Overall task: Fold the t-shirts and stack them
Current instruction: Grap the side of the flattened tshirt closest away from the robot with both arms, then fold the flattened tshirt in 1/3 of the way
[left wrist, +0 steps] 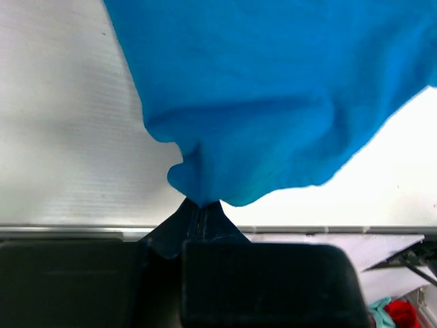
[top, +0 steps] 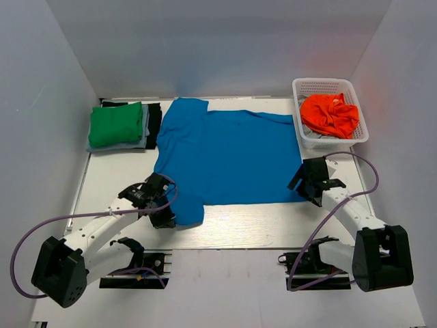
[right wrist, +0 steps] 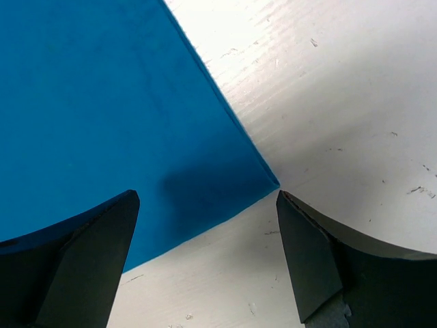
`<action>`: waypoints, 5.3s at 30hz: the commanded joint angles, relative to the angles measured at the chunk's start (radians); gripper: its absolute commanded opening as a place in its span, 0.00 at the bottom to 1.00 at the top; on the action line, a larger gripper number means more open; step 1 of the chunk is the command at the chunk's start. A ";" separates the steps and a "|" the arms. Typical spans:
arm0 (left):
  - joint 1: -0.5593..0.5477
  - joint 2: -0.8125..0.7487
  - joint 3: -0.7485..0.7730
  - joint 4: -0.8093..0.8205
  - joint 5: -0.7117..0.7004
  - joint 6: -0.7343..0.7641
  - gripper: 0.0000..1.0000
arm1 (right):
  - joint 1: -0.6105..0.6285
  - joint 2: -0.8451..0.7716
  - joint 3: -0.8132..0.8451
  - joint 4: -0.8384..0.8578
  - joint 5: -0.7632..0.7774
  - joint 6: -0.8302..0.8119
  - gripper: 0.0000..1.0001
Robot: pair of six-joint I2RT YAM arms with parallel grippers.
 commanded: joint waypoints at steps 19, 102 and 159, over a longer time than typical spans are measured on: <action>-0.002 -0.091 0.041 -0.269 0.120 -0.019 0.00 | -0.037 -0.008 -0.093 -0.012 -0.079 0.076 0.36; 0.268 0.692 0.764 0.233 -0.150 0.305 1.00 | -0.022 0.438 0.540 0.142 -0.462 -0.287 0.90; 0.285 0.013 0.121 0.279 0.080 0.162 1.00 | -0.019 -0.204 0.023 0.094 -0.384 -0.177 0.90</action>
